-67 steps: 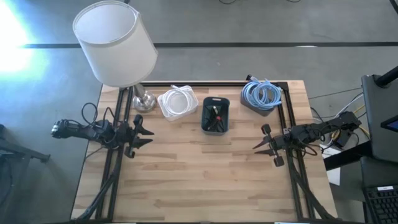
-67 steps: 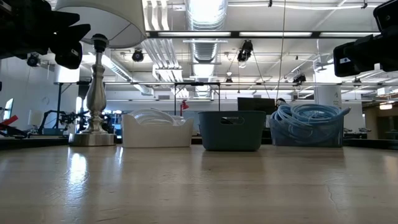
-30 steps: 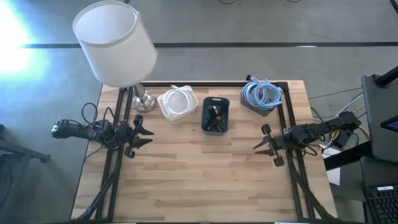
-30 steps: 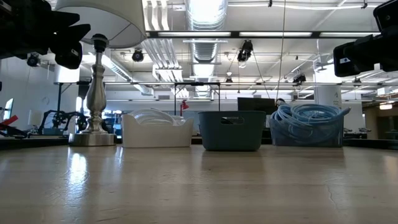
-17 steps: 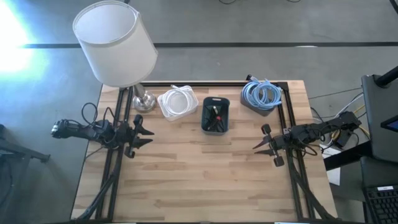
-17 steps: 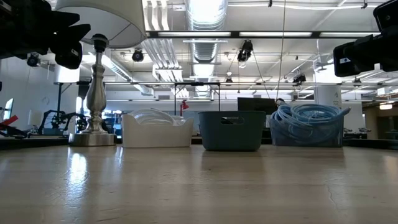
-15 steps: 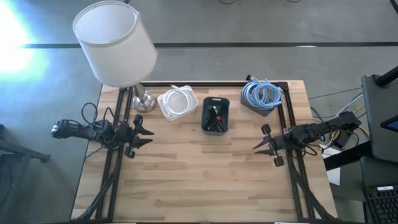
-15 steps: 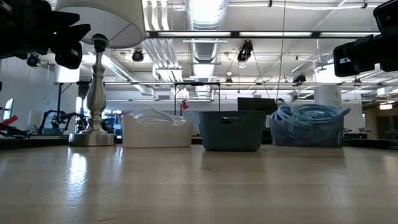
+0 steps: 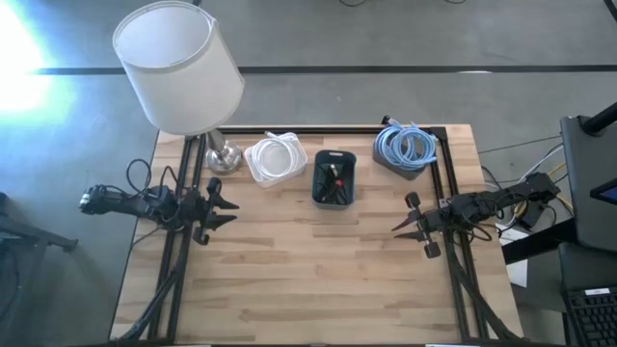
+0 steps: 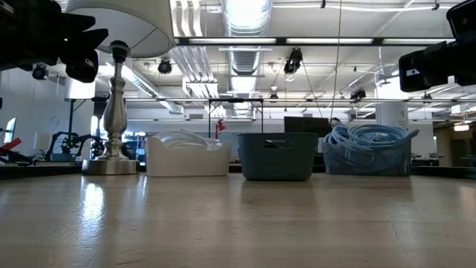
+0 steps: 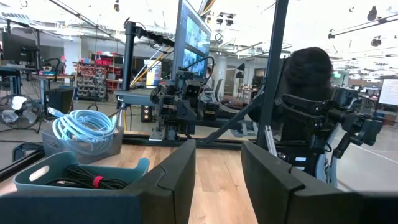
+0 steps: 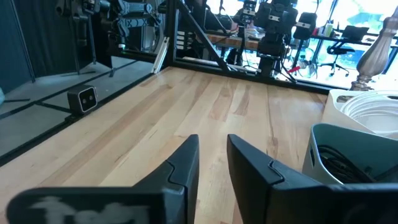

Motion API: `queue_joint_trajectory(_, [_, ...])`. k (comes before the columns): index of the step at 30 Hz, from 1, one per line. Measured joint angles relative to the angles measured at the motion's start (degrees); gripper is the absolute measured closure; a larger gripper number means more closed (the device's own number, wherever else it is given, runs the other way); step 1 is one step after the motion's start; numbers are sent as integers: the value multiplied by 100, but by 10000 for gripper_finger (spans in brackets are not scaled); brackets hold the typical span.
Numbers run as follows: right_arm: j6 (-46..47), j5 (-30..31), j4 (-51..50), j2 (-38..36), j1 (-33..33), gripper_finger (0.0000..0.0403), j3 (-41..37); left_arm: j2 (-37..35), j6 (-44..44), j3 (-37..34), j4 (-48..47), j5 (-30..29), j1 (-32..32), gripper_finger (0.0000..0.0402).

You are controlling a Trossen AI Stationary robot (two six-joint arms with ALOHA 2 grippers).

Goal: Sort HDMI cables
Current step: Return to Home Position

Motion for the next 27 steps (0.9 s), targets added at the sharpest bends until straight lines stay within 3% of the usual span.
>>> queue_joint_trajectory(12, [0,2,0,-2,0,312,0,2,0,0,0,-2,-2,268])
queue_joint_trajectory(27, [0,1,1,-2,0,335,0,1,2,0,-1,-1,0,268])
